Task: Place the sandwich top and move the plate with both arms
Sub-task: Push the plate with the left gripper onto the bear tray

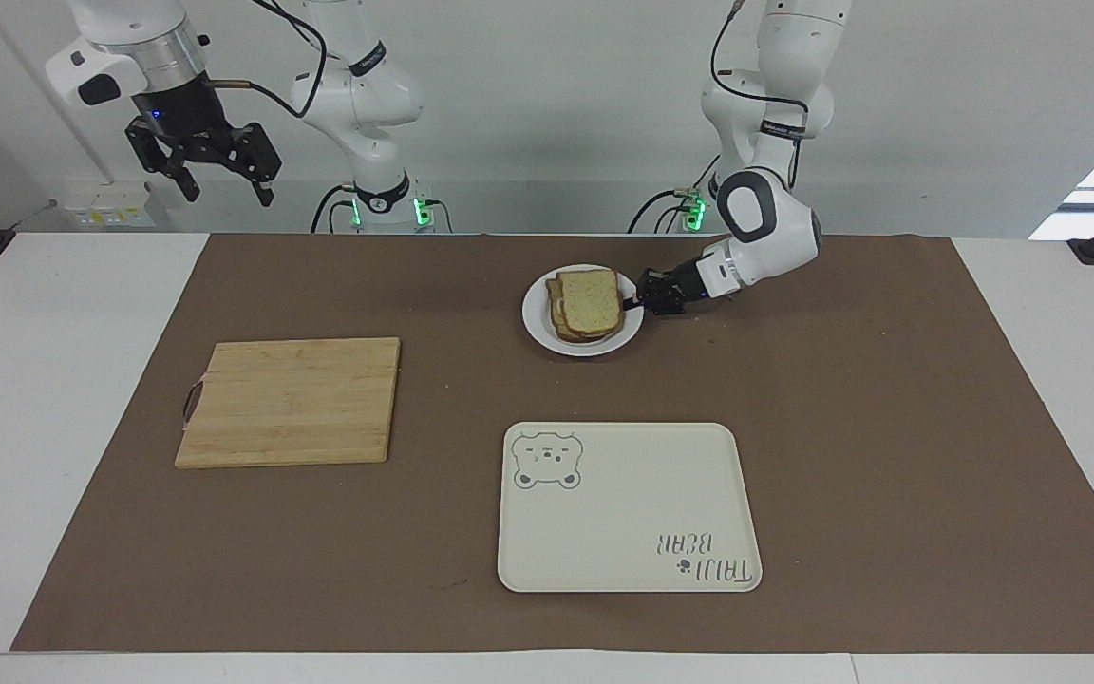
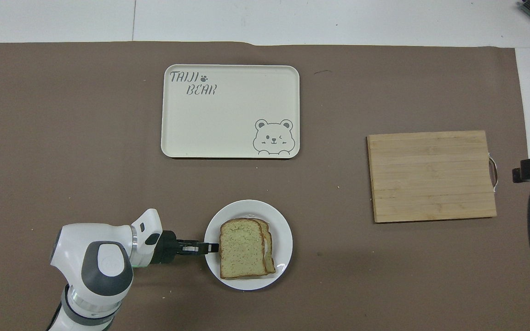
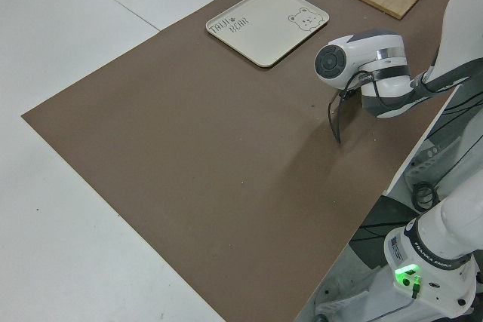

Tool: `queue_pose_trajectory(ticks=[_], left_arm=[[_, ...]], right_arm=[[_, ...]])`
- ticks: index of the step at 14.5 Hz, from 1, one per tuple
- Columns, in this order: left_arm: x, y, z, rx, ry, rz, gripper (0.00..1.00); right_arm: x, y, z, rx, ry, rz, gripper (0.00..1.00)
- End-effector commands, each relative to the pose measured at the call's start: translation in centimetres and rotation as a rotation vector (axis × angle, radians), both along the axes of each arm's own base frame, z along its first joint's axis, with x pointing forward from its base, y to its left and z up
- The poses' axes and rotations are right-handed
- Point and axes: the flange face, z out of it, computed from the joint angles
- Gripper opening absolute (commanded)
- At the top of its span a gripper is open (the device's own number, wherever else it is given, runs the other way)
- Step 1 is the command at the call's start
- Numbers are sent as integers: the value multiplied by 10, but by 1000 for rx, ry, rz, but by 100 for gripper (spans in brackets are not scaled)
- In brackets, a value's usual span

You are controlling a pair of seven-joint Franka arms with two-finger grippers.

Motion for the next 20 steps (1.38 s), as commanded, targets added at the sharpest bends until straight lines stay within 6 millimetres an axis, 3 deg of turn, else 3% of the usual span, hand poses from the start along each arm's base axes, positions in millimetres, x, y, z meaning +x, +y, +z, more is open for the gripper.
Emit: queue_pose_trajectory(ticks=[1, 8, 12, 15, 20], left_arm=[[3, 3, -1, 1, -14, 17, 0], [19, 17, 12, -72, 10, 47, 0], [43, 31, 29, -129, -1, 74, 0], [68, 38, 39, -175, 0, 72, 0], [152, 59, 69, -154, 43, -4, 0]], right_arm=[[-5, -1, 4, 13, 2, 16, 100], [-5, -1, 4, 13, 2, 16, 100], [-5, -1, 4, 13, 2, 16, 100], [-5, -1, 4, 13, 2, 16, 100], [-5, -1, 4, 13, 2, 16, 100]])
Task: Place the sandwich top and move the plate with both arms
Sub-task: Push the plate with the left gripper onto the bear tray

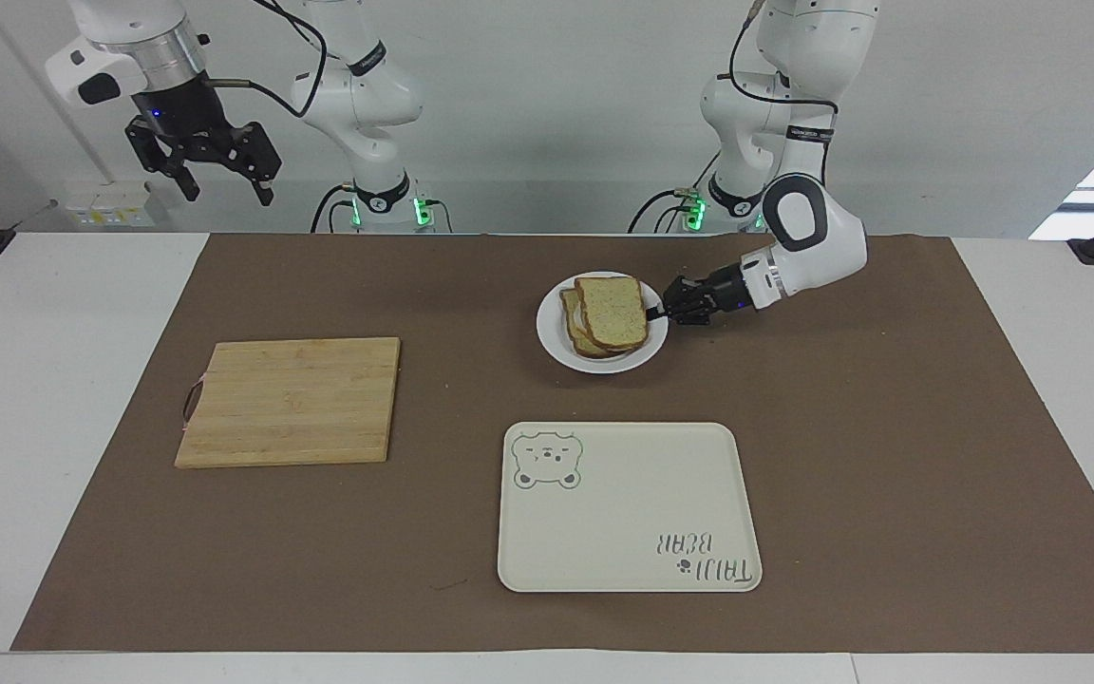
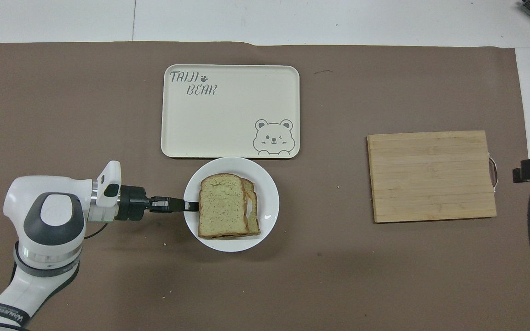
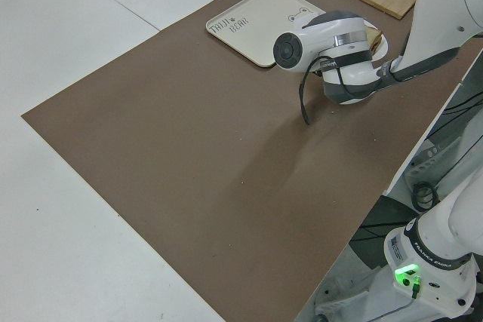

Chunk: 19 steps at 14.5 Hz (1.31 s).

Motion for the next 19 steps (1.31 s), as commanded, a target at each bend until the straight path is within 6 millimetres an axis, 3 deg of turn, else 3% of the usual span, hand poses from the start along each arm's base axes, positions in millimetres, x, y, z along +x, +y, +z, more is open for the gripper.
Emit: queue_pose_trajectory(ticks=[1, 5, 7, 13, 16, 19], left_arm=[[54, 6, 16, -9, 33, -36, 0], [102, -6, 38, -8, 29, -7, 0], [120, -7, 40, -7, 44, 17, 0], [177, -5, -3, -7, 48, -14, 0], [197, -9, -15, -11, 25, -10, 0], [203, -15, -26, -16, 27, -14, 0]], right_arm=[[-5, -1, 4, 13, 2, 16, 100], [-5, -1, 4, 13, 2, 16, 100], [-5, -1, 4, 13, 2, 16, 100], [-5, -1, 4, 13, 2, 16, 100], [-5, -1, 4, 13, 2, 16, 100], [-5, -1, 4, 13, 2, 16, 100]])
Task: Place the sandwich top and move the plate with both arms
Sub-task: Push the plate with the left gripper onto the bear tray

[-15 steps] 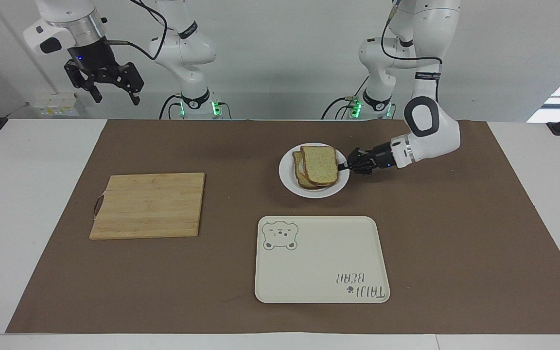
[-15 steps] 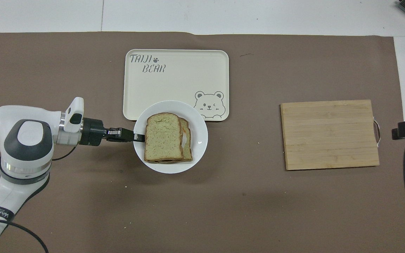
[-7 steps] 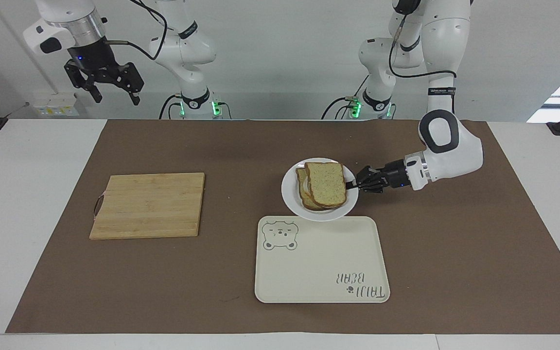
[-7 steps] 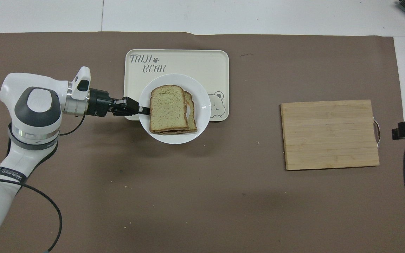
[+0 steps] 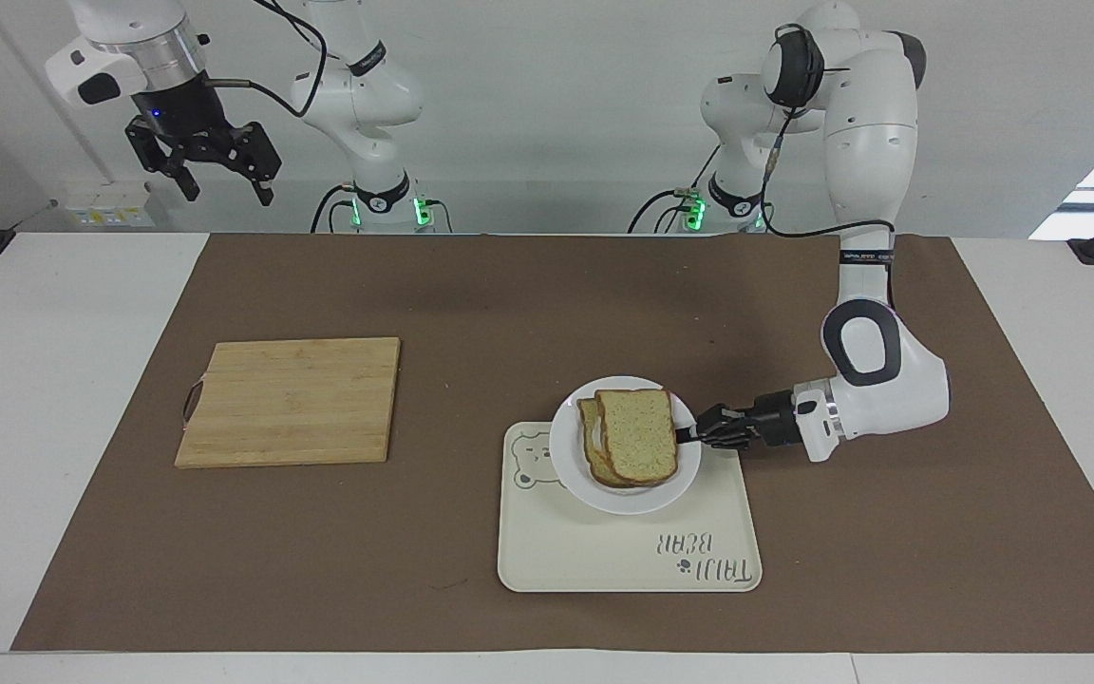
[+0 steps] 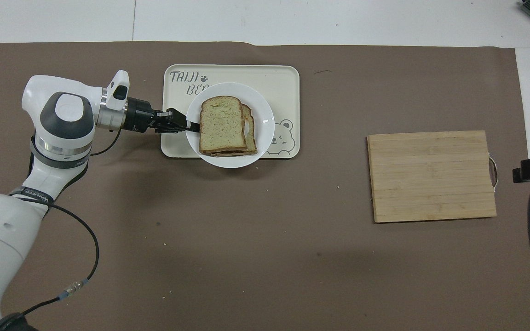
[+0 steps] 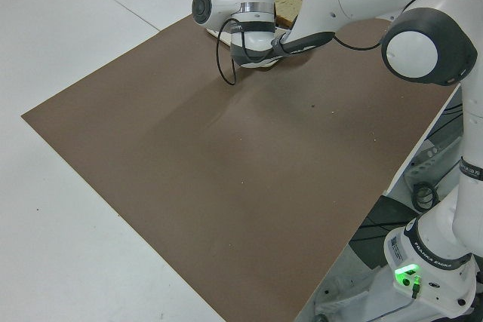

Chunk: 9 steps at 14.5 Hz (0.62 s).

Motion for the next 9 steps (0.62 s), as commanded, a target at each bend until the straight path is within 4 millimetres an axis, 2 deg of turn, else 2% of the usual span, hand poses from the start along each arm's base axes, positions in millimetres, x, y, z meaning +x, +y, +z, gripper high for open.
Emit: queue_pose_trajectory(ticks=[1, 3, 5, 6, 9], left_arm=[[11, -4, 2, -18, 0, -13, 0], [11, -8, -14, -26, 16, -10, 0], [20, -9, -15, -35, 3, -1, 0], [20, -8, -23, -36, 10, 4, 0], [23, -12, -25, -28, -5, 33, 0]], right_arm=[[-5, -1, 4, 13, 2, 16, 100], [-5, -1, 4, 13, 2, 16, 100], [-5, -1, 4, 13, 2, 16, 100], [-5, -1, 4, 13, 2, 16, 100], [-5, -1, 4, 13, 2, 16, 100]])
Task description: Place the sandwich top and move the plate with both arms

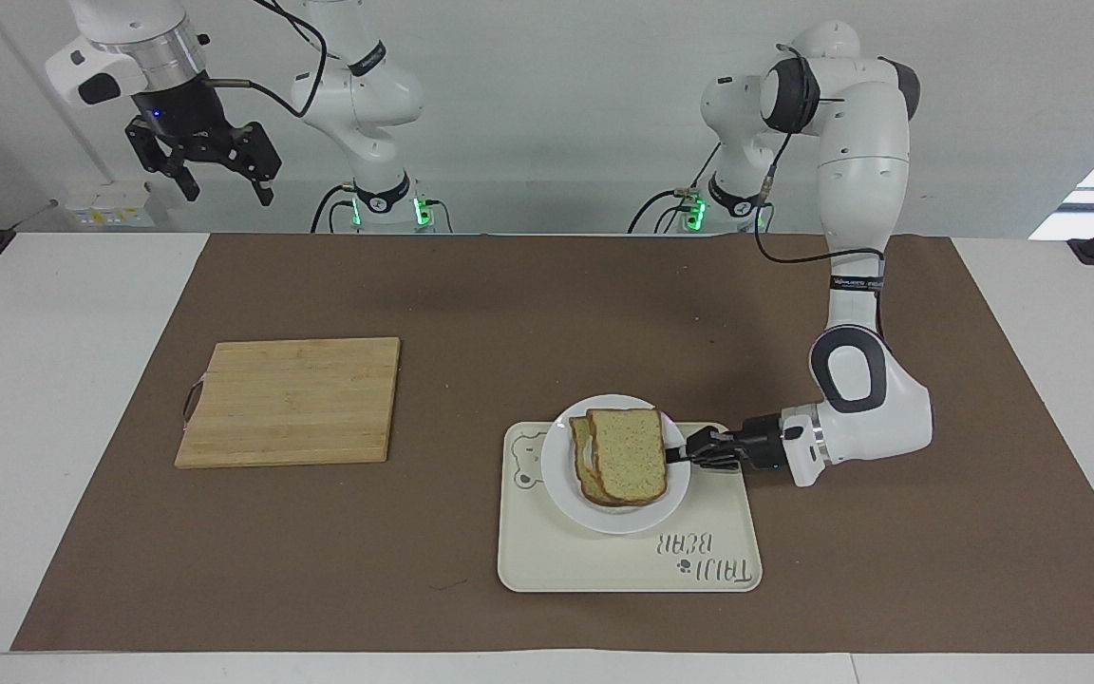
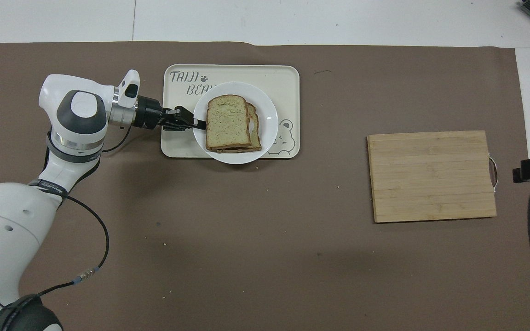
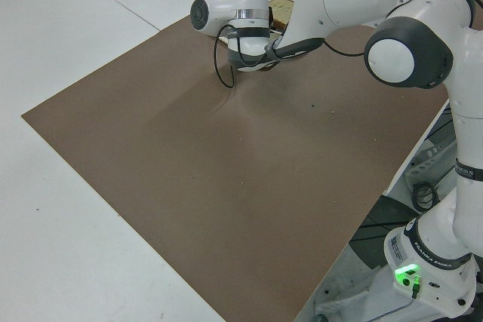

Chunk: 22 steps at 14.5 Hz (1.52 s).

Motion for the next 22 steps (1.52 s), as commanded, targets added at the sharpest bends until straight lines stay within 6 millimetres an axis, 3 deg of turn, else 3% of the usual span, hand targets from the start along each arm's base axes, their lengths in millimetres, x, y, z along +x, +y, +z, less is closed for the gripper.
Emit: queue_pose_trajectory(ticks=[1, 2, 3, 5, 7, 9, 11, 18, 22], left_arm=[[11, 1, 5, -19, -14, 30, 0], [11, 4, 5, -19, -12, 35, 39], [11, 7, 4, -19, -8, 36, 99], [14, 24, 12, -20, -12, 53, 100], [14, 28, 34, -16, -36, 58, 100], [8, 33, 42, 13, -51, 54, 100], [6, 39, 69, 65, -71, 53, 100], [-1, 70, 154, 526, -148, 15, 100], [-13, 75, 199, 761, -166, 35, 100]], right_arm=[[-5, -1, 4, 13, 2, 16, 100], [-5, -1, 4, 13, 2, 16, 100], [-5, -1, 4, 13, 2, 16, 100], [-5, -1, 4, 13, 2, 16, 100], [-5, -1, 4, 13, 2, 16, 100], [-5, -1, 4, 13, 2, 16, 100], [-5, -1, 4, 13, 2, 16, 100], [-5, -1, 4, 13, 2, 16, 100], [-5, -1, 4, 13, 2, 16, 100]])
